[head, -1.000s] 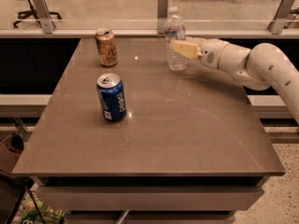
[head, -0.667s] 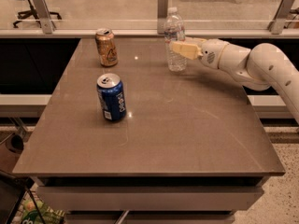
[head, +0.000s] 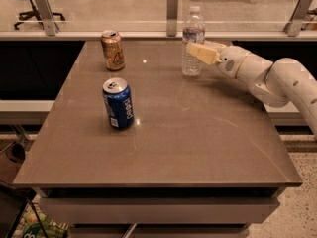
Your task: Place water bottle upright
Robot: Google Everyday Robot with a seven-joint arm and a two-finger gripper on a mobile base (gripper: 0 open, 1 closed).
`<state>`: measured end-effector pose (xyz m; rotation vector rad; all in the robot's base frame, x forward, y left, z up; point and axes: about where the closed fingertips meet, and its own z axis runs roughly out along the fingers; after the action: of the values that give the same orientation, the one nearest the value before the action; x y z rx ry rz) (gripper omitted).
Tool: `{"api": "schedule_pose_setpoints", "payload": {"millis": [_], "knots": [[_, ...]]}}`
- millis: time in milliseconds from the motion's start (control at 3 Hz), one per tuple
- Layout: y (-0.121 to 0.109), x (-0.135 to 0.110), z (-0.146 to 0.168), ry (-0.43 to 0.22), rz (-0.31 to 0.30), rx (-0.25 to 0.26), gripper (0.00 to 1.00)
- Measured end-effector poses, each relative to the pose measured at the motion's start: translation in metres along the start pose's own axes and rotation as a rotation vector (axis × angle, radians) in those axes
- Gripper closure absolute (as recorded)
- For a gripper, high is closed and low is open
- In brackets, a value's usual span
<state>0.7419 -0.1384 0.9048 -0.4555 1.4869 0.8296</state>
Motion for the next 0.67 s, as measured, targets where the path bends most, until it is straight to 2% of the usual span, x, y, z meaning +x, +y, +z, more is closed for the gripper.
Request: {"api": "schedule_pose_setpoints", "payload": {"millis": [333,667], "knots": [[-0.0020,0.0065,-0.0078,-0.029,0.020,0.017,1.00],[-0.0035,0.0101,-0.0106,-0.030,0.012,0.032,1.00]]}}
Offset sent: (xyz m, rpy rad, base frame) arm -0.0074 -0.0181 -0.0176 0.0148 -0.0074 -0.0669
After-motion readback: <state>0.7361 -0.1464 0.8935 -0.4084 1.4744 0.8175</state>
